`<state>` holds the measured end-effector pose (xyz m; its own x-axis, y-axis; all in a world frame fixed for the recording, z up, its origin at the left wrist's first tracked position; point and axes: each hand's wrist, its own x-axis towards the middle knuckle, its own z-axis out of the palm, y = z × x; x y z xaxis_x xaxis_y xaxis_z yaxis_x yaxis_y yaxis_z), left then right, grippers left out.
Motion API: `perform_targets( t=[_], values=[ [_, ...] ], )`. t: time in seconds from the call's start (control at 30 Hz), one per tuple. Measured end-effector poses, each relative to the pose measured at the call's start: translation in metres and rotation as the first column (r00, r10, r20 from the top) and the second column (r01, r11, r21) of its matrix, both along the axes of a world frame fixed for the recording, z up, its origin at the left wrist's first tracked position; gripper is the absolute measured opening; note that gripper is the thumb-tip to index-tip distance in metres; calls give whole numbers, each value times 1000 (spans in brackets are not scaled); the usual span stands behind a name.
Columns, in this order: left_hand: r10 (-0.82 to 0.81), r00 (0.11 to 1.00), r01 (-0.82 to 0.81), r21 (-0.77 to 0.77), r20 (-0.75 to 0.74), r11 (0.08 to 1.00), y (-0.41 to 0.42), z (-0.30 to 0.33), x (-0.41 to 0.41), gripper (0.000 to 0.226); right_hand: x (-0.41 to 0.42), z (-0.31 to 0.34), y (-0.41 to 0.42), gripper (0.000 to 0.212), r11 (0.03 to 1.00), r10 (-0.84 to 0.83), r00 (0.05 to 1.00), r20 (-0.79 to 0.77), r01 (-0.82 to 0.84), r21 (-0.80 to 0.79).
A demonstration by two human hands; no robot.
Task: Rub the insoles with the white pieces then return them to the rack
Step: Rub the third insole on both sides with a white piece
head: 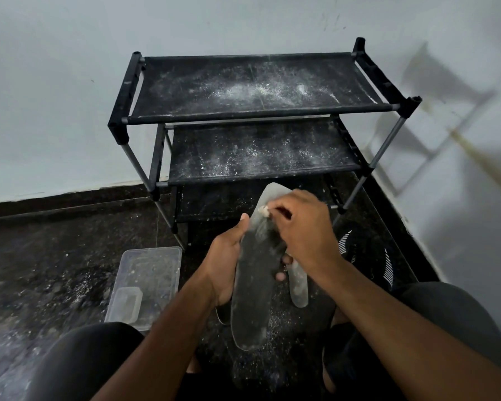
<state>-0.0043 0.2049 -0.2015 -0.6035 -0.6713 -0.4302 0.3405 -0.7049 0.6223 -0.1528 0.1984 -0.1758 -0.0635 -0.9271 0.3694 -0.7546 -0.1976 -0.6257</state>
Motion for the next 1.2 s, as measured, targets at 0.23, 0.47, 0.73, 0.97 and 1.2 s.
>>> perform_targets(
  t=[0.23,0.47,0.73,0.97,1.2],
  values=[
    [86,996,-87,32,30,996,0,-4,-2,86,23,-4,18,6,969,239,967,-87,-243,-42],
    [51,998,-52,23,39,998,0,-2,-4,88,14,-7,8,8,984,180,982,-61,-179,22],
    [24,997,-23,-20,69,1000,-1,1,-3,85,8,-6,3,12,988,154,988,-25,-155,-13],
    [12,1000,-12,-75,-3,997,-2,4,0,88,-2,4,1,17,990,137,990,-36,-135,44],
    [-6,1000,8,-90,24,996,0,6,-1,76,7,2,3,10,982,174,982,-74,-168,86]
  ],
)
